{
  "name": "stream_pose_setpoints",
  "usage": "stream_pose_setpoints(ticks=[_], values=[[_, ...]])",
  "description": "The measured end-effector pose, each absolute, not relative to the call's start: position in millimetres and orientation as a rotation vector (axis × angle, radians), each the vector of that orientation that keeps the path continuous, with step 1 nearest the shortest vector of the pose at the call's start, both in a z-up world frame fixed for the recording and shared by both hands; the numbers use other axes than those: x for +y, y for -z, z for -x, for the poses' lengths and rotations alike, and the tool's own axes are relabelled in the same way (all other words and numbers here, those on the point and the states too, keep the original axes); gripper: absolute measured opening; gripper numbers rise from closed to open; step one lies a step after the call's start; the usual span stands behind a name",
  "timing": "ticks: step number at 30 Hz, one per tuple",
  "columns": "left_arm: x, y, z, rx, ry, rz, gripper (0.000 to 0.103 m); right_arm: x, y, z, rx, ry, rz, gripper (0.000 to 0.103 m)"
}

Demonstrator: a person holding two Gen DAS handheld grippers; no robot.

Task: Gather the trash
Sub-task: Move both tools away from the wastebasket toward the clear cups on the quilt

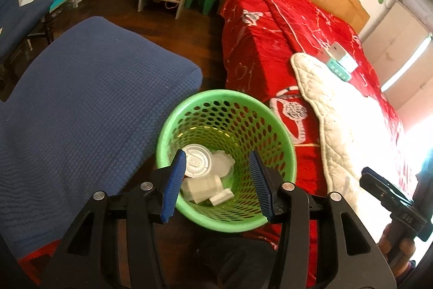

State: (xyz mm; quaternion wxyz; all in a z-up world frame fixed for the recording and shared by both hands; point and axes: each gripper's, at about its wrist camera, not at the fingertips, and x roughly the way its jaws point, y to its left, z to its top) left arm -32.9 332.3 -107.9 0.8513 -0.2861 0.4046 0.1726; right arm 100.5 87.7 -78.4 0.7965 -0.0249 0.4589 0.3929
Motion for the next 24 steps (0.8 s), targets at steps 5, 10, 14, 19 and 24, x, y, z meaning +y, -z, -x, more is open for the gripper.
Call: stream_pose_setpoints(ticks=[5,10,14,19,24], values=[[314.6,104.6,20.7,0.860,-0.331,0.582,0.049,41.6,74.3,-108.6,0.968,-0.773,0.014,0.077],[292.0,99.9,5.9,0.871,-0.287,0.547,0.051,-4.0,70.7,-121.5,0.954,-0.685,-0.016,0.079],[274.8,96.7,-5.3,0.879,-0.257,0.526,0.051,-44.3,66.7,-133.0,0.942,-0.610,-0.038,0.079],[255.2,93.7,-18.1,0.897,-0.231,0.502,0.051,-92.3,61.5,-150.6,0.922,-0.526,-0.040,0.079],[235.1,91.8,-30.9,0.915,-0.203,0.474,0.051,-141.3,53.4,-175.5,0.905,-0.441,-0.031,0.079]])
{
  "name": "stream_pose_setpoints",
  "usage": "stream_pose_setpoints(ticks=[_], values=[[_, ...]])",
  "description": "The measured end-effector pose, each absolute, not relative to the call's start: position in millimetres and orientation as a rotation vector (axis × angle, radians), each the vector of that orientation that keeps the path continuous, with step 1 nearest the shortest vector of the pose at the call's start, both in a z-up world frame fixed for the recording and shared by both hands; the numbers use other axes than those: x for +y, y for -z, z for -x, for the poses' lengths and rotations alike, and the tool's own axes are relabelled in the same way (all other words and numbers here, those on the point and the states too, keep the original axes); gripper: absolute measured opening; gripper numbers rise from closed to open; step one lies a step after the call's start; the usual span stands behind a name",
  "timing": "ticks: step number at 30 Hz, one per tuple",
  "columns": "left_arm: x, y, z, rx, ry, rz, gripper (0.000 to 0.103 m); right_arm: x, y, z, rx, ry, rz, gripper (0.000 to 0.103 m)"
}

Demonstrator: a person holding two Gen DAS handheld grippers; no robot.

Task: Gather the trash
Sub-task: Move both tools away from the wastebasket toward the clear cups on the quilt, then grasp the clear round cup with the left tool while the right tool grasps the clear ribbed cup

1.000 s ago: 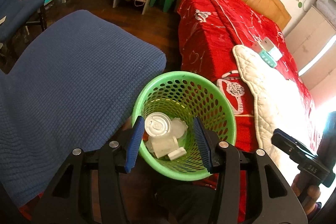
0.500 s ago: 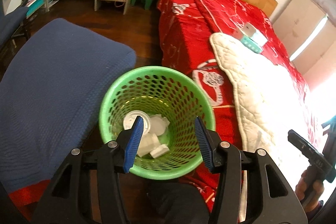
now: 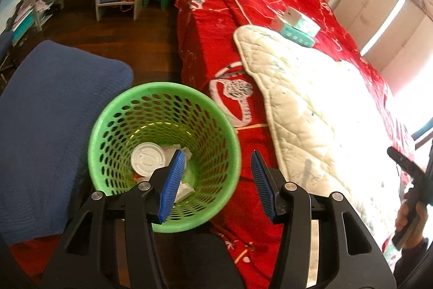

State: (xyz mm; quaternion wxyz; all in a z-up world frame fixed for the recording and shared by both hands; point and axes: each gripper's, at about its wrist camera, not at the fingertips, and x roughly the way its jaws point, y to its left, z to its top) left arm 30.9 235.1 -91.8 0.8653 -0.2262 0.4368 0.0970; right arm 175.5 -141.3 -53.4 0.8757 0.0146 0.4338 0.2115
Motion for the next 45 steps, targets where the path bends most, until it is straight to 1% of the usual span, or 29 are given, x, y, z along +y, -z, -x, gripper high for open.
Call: stream_pose_setpoints(ticks=[11,13,16,27,34,38,41,45], values=[[184.6,87.2,-67.9,0.949,-0.122,0.408,0.051,-210.9,49.5,-240.3,0.923,-0.340,0.006,0.079],[175.5,86.2,-75.9,0.954,-0.104,0.396,0.054,-215.7,52.6,-253.5,0.930,-0.325,0.050,0.079],[163.4,84.7,-87.9,0.962,-0.080,0.379,0.054,-221.9,57.8,-272.8,0.944,-0.320,0.077,0.079],[114.9,87.6,-128.4,0.989,0.016,0.309,0.055,-204.1,82.4,-334.5,1.012,-0.421,0.255,0.079],[92.3,88.0,-141.9,0.992,0.073,0.258,0.055,-197.6,102.4,-364.2,1.096,-0.517,0.267,0.079],[79.7,90.1,-147.6,0.999,0.109,0.236,0.056,-191.8,112.3,-368.6,1.113,-0.560,0.299,0.079],[72.0,91.5,-150.3,1.001,0.132,0.227,0.056,-196.2,119.5,-377.1,1.139,-0.544,0.269,0.079],[57.3,93.5,-155.5,1.007,0.175,0.212,0.056,-201.1,127.8,-382.4,1.160,-0.550,0.258,0.074]])
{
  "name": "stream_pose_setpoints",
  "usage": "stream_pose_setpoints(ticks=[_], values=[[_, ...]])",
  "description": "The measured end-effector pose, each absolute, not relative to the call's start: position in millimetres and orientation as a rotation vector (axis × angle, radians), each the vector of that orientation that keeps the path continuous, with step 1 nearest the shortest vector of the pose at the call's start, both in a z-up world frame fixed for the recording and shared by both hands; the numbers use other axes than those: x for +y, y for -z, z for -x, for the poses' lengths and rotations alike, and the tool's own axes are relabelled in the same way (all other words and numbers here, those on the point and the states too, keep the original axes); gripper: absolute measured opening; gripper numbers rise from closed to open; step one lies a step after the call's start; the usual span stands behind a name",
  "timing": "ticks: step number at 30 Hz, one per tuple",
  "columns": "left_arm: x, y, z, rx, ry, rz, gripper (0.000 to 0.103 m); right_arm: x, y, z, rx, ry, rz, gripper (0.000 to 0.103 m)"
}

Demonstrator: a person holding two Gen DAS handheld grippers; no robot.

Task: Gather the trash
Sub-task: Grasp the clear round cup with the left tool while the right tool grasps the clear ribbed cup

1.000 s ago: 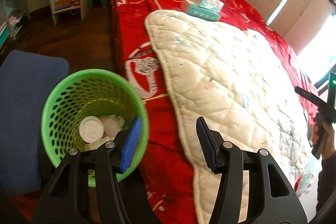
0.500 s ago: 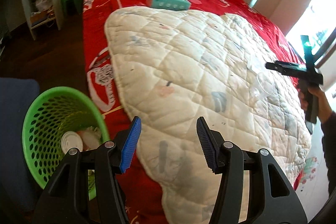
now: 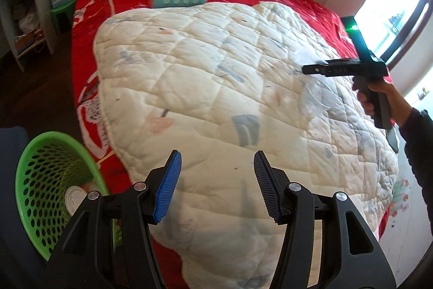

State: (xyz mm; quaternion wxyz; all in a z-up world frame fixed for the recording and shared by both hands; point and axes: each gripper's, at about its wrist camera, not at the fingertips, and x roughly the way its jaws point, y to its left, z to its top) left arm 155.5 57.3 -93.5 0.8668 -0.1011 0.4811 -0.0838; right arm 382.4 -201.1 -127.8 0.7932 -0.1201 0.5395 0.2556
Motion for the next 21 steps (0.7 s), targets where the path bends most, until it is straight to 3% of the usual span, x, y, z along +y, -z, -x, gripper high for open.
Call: stream_pose_setpoints(ticks=[9,15,17,21], values=[[26.8,98.3,-169.7,1.021,0.238,0.184,0.056,-207.6,130.8,-391.3,1.136,-0.528,0.207,0.071],[11.0,99.8,-177.2,1.025,0.267,0.168,0.056,-216.7,132.7,-393.4,1.135,-0.493,0.160,0.039],[2.3,98.7,-181.8,1.020,0.286,0.157,0.056,-224.6,130.1,-390.7,1.133,-0.486,0.115,0.034],[-17.0,97.7,-194.3,1.008,0.335,0.148,0.056,-237.5,122.6,-377.9,1.110,-0.471,0.072,0.033]])
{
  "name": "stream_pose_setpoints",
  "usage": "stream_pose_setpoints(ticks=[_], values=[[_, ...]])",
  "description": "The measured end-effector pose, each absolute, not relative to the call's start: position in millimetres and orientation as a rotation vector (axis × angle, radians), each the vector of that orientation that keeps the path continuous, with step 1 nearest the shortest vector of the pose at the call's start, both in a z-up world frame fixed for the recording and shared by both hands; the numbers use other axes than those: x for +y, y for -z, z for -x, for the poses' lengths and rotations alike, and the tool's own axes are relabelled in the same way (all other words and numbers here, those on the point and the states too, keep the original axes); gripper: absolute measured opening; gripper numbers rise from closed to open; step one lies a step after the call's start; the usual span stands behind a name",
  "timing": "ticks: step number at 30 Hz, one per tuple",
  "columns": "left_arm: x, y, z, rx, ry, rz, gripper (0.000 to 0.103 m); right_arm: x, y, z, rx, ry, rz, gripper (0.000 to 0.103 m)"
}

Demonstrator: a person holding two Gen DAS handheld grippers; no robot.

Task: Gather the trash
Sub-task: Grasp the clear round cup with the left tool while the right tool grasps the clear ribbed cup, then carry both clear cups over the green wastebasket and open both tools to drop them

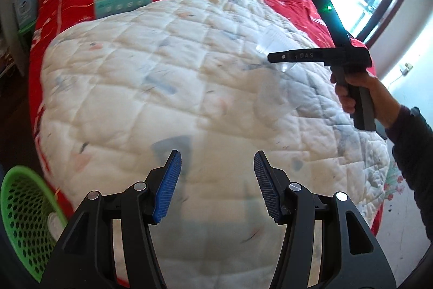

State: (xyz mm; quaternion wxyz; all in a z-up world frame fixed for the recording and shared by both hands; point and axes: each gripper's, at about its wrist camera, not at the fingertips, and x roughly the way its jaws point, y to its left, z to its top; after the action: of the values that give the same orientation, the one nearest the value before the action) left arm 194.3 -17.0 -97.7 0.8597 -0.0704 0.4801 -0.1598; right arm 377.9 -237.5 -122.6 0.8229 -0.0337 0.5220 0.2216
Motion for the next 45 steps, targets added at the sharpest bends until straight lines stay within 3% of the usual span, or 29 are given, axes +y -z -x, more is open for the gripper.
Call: stream_pose_setpoints(ticks=[3,6,20,23,25,34,45], values=[[-38.8,96.6,-204.1,0.994,0.389,0.127,0.056,-250.4,114.4,-366.4,1.093,-0.464,0.021,0.033],[-60.8,98.6,-215.0,0.992,0.430,0.098,0.063,-261.2,106.8,-353.9,1.082,-0.461,-0.010,0.033],[-121.3,123.0,-265.8,1.004,0.468,0.014,0.068,-297.8,100.4,-318.5,1.072,-0.436,-0.053,0.033],[-125.6,123.9,-271.0,0.980,0.458,0.007,0.068,-303.0,100.6,-313.7,1.070,-0.427,-0.069,0.033],[-127.9,123.3,-271.9,0.957,0.453,-0.007,0.062,-304.7,99.8,-309.4,1.068,-0.427,-0.075,0.033],[-99.0,96.5,-241.4,0.895,0.428,0.044,0.060,-287.8,81.5,-269.6,1.038,-0.465,-0.085,0.033],[-9.6,50.3,-150.0,0.824,0.349,0.119,0.060,-211.7,59.1,-192.0,1.007,-0.570,-0.068,0.033]])
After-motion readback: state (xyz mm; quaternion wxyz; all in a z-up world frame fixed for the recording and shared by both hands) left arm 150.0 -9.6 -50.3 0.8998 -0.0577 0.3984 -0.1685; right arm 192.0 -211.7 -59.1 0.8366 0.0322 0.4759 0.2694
